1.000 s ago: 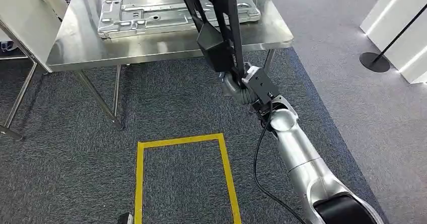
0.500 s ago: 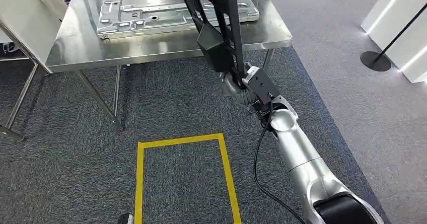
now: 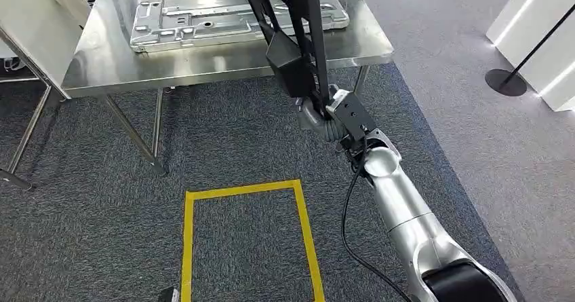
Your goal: Take the parts from the cabinet and place them on the table.
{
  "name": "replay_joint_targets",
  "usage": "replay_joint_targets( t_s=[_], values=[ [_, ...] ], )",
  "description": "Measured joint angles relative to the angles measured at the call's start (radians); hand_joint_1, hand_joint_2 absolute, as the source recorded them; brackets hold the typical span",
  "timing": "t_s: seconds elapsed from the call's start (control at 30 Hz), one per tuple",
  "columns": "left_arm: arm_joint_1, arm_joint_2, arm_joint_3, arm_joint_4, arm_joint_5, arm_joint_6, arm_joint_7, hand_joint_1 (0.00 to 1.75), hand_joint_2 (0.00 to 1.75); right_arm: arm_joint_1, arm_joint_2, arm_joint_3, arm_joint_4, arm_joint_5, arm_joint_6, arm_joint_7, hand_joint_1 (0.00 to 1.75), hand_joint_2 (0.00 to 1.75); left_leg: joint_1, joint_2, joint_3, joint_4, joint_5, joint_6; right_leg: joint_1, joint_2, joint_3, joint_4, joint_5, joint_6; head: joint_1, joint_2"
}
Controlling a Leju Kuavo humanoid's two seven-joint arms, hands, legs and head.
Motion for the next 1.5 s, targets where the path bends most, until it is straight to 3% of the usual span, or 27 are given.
replay_joint_targets(
  t_s=[0.27, 0.53, 0.7, 0.9, 1.13, 1.3, 1.5],
  values=[
    [0.000, 0.000, -0.001, 0.000, -0.002, 0.016, 0.001, 0.00, 1.75, 0.000, 0.000, 0.000, 0.000, 0.000, 0.000, 0.000, 1.75, 1.75, 0.000, 0.000, 0.000, 0.000, 0.000, 0.000, 0.000, 0.000, 0.000, 0.000, 0.000, 0.000, 0.000, 0.000],
    [0.001, 0.000, -0.001, 0.000, 0.018, -0.023, -0.015, 0.00, 1.75, 0.000, 0.000, 0.000, 0.002, -0.001, 0.000, 0.000, 1.75, 1.75, 0.000, 0.000, 0.000, 0.000, 0.000, 0.000, 0.000, 0.000, 0.000, 0.000, 0.000, 0.000, 0.000, 0.000],
    [0.000, 0.000, -0.002, 0.000, 0.016, 0.019, -0.021, 0.00, 1.75, 0.000, 0.000, 0.000, 0.002, -0.001, -0.001, -0.002, 1.75, 1.75, 0.000, 0.000, 0.000, 0.000, 0.000, 0.000, 0.000, 0.000, 0.000, 0.000, 0.000, 0.000, 0.000, 0.000],
    [-0.004, -0.002, 0.002, 0.000, 0.051, 0.055, -0.085, 0.00, 1.75, 0.001, 0.000, 0.000, 0.002, -0.001, -0.003, -0.001, 1.75, 1.75, 0.000, 0.000, 0.000, 0.000, 0.000, 0.000, 0.000, 0.000, -0.001, 0.000, 0.000, 0.000, 0.000, 0.000],
    [-0.005, -0.002, 0.019, 0.000, 0.074, 0.020, -0.093, 0.00, 1.75, 0.001, 0.000, 0.000, 0.002, -0.001, -0.002, 0.000, 1.75, 1.75, 0.000, 0.000, 0.000, 0.000, 0.000, 0.000, 0.000, 0.000, -0.001, 0.000, 0.000, 0.000, 0.000, 0.000],
    [-0.004, -0.001, 0.031, 0.000, 0.100, -0.045, -0.092, 0.00, 1.75, 0.001, 0.000, 0.000, 0.006, -0.001, -0.002, 0.000, 1.75, 1.75, 0.000, 0.000, 0.000, 0.000, 0.000, 0.000, 0.000, 0.000, -0.001, 0.000, 0.000, 0.000, 0.000, 0.000],
    [-0.003, -0.001, 0.034, 0.000, 0.096, -0.061, -0.082, 0.00, 1.75, 0.002, 0.000, 0.000, 0.008, 0.000, -0.003, 0.000, 1.75, 1.75, 0.000, 0.001, 0.000, 0.000, 0.000, 0.000, 0.000, 0.000, -0.001, 0.000, 0.000, 0.000, 0.000, 0.000]
  ],
)
